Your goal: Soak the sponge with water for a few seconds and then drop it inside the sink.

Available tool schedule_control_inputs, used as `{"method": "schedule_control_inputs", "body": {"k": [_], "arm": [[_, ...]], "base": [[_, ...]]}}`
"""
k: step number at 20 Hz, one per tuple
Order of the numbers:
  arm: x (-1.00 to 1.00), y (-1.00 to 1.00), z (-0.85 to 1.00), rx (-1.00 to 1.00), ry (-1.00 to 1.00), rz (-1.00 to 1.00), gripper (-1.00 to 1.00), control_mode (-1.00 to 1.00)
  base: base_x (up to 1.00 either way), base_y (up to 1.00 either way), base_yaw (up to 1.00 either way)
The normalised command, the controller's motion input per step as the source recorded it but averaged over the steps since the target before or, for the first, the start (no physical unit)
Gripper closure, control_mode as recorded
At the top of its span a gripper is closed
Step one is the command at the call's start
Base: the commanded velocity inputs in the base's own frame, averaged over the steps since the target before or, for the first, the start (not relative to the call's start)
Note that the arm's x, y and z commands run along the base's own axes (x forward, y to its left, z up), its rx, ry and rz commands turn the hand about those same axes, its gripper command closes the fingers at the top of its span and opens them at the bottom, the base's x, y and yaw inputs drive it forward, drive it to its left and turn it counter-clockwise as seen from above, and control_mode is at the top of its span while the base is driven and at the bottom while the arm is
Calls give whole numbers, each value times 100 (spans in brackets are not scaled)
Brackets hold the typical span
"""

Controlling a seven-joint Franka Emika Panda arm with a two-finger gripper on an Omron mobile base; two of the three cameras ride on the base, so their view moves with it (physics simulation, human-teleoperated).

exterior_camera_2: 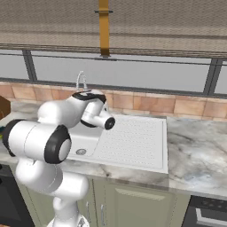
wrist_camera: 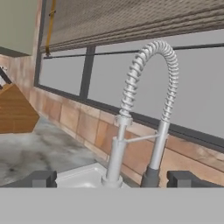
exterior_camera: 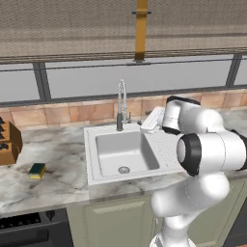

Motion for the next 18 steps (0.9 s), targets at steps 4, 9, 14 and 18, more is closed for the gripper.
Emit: {"method": "schedule_control_inputs", "body": {"k": [4, 9, 14, 18], "arm": [[11, 0, -13, 0, -2, 0, -100, -100], [15, 0, -11, 0, -1, 0, -100, -100], [21, 0, 0, 0, 0, 0, -100, -100], [28, 0, 0, 0, 0, -1, -100, -100]], "base": [[0, 0, 0], [0, 0, 0], [0, 0, 0], [0, 0, 0]]}}
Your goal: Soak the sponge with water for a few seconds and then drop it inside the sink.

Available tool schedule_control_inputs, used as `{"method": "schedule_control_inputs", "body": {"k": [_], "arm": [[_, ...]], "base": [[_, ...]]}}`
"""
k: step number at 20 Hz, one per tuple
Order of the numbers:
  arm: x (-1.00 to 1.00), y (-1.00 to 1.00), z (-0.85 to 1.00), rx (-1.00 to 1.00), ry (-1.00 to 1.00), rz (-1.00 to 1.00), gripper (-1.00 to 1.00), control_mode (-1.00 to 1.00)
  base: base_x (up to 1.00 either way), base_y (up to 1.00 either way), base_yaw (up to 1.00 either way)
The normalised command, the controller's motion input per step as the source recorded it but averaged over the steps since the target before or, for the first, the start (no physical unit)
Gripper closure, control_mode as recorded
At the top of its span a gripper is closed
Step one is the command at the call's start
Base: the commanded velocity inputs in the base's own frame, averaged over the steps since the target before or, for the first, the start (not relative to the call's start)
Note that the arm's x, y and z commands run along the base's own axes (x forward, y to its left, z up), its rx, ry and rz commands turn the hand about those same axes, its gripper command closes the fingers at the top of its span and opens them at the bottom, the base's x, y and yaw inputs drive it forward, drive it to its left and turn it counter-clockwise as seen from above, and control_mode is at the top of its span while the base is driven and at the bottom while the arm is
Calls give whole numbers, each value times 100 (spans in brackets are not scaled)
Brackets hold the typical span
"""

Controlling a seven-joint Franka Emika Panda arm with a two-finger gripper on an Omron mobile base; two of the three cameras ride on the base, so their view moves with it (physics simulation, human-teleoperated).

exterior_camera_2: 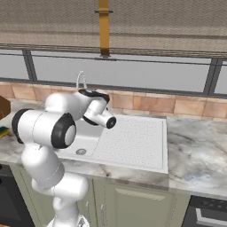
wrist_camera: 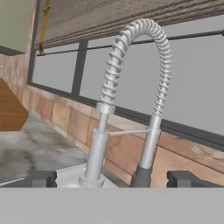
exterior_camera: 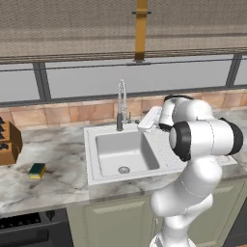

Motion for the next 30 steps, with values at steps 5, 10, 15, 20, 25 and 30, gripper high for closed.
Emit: {"method": "schedule_control_inputs", "body": {"k": [5, 10, 15, 20, 25, 30], "arm": [[33, 0, -4, 0, 0, -2, -100, -100], [32, 0, -9, 0, 0, -2, -100, -100], [29, 0, -13, 0, 0, -2, -100, -100], [21, 0, -18, 0, 0, -1, -100, -100], [15, 0, -21, 0, 0, 0, -100, -100], [16, 0, -15, 1, 0, 0, -100, -100]], "base": [[0, 0, 0], [0, 0, 0], [0, 0, 0], [0, 0, 0], [0, 0, 0], [0, 0, 0]]}}
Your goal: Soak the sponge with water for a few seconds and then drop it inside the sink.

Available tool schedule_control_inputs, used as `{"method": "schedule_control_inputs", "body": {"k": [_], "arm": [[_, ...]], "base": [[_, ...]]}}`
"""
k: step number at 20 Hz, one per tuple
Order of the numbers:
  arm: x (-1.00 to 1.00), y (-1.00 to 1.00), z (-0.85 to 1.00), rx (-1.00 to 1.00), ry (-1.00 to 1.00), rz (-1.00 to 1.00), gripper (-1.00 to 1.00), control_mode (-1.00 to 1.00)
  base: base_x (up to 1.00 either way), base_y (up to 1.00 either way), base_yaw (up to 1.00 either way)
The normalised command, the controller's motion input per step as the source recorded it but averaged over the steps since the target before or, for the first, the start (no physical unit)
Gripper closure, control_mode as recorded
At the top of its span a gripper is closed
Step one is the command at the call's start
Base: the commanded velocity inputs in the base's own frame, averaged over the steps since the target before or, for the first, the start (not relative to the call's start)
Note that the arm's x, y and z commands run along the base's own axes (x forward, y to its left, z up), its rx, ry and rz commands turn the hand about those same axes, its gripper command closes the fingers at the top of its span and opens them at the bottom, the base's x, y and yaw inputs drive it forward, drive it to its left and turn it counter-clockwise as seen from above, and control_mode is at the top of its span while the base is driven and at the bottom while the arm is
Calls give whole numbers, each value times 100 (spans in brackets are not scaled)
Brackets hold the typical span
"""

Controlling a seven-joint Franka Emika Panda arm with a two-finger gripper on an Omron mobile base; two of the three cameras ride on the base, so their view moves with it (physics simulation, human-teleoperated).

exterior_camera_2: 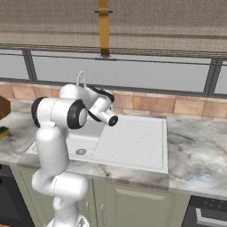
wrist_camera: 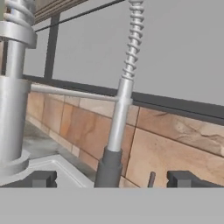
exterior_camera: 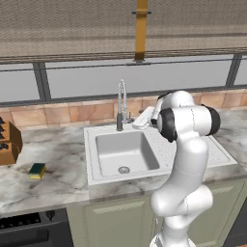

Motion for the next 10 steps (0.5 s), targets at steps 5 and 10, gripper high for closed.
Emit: {"method": "schedule_control_inputs", "body": {"k": [5, 10], "arm": [[17, 0, -13, 2, 0, 0, -100, -100], [19, 0, -14, 2, 0, 0, -100, -100]], "base": [[0, 0, 0], [0, 0, 0]]}}
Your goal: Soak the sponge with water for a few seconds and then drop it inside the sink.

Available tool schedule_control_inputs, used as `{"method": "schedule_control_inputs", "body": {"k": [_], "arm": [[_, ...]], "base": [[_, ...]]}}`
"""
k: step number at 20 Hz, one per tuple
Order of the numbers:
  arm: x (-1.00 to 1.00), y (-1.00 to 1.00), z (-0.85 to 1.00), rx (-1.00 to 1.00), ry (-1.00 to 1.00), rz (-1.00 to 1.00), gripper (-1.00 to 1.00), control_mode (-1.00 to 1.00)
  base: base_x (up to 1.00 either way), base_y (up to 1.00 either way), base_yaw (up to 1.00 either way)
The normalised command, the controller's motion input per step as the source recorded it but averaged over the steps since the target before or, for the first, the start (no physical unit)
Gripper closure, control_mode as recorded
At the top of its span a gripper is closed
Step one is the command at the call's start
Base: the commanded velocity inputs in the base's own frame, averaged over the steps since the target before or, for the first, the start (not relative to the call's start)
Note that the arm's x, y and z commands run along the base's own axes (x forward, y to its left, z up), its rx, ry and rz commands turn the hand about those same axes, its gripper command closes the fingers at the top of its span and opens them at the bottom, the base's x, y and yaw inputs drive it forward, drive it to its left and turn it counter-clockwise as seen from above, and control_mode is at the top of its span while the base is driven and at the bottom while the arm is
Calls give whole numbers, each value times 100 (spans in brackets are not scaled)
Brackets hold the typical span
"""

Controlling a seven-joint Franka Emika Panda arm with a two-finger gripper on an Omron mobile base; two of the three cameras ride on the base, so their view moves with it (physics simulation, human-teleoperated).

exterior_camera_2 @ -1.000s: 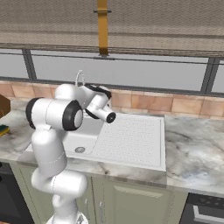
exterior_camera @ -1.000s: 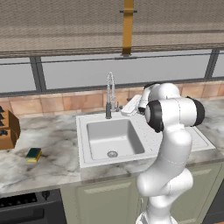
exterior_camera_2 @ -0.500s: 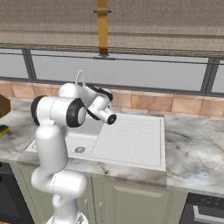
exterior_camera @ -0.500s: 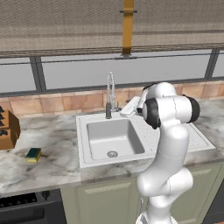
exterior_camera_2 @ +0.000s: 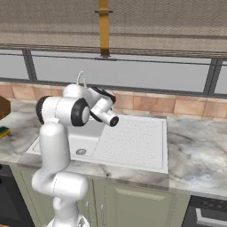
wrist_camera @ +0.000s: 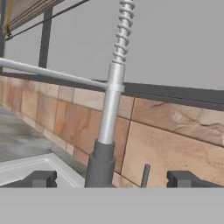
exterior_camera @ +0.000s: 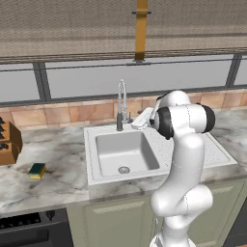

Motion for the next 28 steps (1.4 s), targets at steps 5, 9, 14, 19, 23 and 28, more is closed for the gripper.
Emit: {"method": "schedule_control_inputs", "body": {"k": [5, 9, 14, 19, 23, 28], "arm": [[16, 0, -9, 2, 0, 0, -100, -100], [24, 0, -5, 3, 0, 0, -100, -100], [20, 0, -2, 3, 0, 0, -100, -100], [13, 0, -3, 3, 0, -2, -100, -100], [3, 0, -19, 3, 0, -7, -100, -100], [0, 0, -20, 1, 0, -13, -100, -100]], "base": [[0, 0, 0], [0, 0, 0], [0, 0, 0], [0, 0, 0], [0, 0, 0], [0, 0, 0]]}}
